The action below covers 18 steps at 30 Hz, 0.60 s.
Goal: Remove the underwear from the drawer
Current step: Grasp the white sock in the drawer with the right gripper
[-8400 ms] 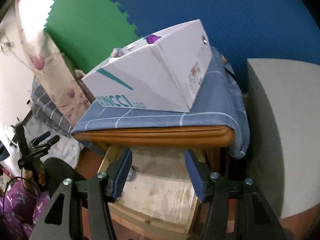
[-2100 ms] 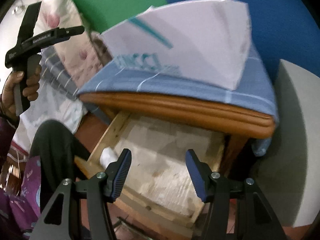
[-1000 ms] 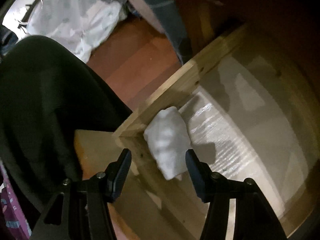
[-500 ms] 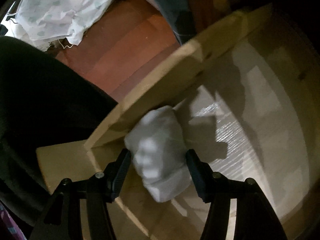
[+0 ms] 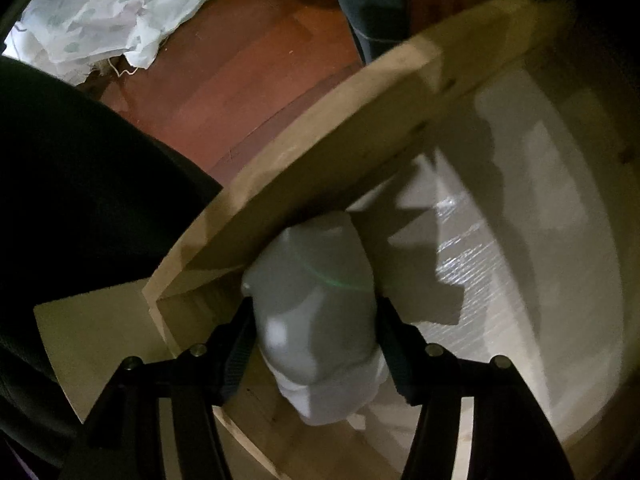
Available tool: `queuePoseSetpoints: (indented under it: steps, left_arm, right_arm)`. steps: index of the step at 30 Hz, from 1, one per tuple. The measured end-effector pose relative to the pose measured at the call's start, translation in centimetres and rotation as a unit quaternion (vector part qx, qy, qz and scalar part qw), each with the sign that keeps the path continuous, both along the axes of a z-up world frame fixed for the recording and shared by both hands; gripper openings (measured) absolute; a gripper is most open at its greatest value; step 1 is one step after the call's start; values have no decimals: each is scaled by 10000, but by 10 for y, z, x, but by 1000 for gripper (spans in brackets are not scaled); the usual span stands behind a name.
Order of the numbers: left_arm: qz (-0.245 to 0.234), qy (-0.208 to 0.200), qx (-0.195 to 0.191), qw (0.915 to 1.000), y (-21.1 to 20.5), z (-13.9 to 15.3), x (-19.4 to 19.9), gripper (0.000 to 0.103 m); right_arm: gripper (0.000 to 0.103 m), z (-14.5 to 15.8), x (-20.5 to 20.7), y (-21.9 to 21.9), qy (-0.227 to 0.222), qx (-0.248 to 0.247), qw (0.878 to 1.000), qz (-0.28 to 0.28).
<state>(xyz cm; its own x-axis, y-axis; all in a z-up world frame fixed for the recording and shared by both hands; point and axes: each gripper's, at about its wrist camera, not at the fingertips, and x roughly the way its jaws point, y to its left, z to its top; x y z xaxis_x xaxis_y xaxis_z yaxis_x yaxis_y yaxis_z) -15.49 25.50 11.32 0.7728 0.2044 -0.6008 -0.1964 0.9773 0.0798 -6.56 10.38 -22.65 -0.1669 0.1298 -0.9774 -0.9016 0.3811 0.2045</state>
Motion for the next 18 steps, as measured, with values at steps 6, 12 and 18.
queuePoseSetpoints:
  steps: [6, 12, 18]
  left_arm:
    - [4, 24, 22, 10000, 0, 0, 0, 102]
    - [-18, 28, 66, 10000, -1, -1, 2, 102]
    - [-68, 13, 63, 10000, -6, -1, 4, 102]
  right_arm:
    - [44, 7, -10, -15, -640, -155, 9977, 159]
    - [42, 35, 2, -77, -1296, -111, 9909, -345]
    - [42, 78, 3, -143, -1330, 661, 9804, -1294]
